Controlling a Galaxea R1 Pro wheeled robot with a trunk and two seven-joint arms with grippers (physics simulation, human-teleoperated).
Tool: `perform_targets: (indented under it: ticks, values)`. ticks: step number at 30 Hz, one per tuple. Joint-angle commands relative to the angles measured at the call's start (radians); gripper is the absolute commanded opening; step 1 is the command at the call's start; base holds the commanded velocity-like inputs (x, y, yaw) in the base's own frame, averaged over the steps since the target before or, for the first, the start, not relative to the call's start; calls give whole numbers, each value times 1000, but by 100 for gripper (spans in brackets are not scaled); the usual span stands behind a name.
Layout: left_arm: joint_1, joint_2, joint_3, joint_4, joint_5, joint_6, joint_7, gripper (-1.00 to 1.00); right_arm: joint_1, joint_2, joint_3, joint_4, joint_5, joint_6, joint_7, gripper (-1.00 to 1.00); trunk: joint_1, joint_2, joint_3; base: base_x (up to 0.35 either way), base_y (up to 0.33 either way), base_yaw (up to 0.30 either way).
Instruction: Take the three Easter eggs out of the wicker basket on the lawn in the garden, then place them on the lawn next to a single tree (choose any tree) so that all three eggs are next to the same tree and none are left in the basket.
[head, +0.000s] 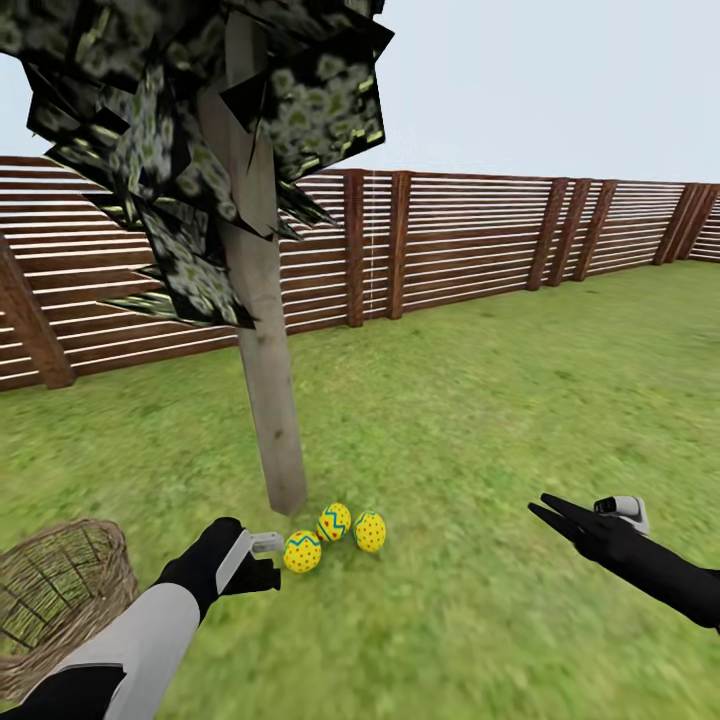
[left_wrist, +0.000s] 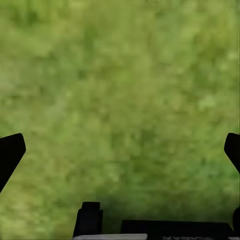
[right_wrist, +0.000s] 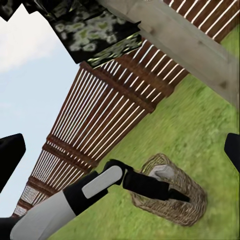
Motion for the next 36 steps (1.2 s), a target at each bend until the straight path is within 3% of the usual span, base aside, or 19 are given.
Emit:
perform_targets:
  ticks: [1,11,21,27,31,36]
  values:
    - [0,-1,4,-1,11,4,10,100,-1,0,-2,0,3,3,-7,100,-4,7,2,0,0,0]
    - [0,0,4,-1,11,4,10,100,-1,-1,-14,-1,2,3,-169,100,-42,77,34,0,0,0]
    - [0,0,4,-1,11,4,4,100,-1,-10,-18,-2,3,3,-232,100,-81,147,65,0,0,0]
    - [0,0,4,-1,11,4,5,100,-1,-11,-19,-6,2,3,-303,100,-104,189,84,0,0,0]
    - [0,0,4,-1,11,3,8,100,-1,-11,-19,-12,2,3,-369,100,-119,217,96,0,0,0]
    - [0,0,4,-1,11,3,12,100,-1,-11,-16,-16,2,3,-513,100,-138,252,112,0,0,0]
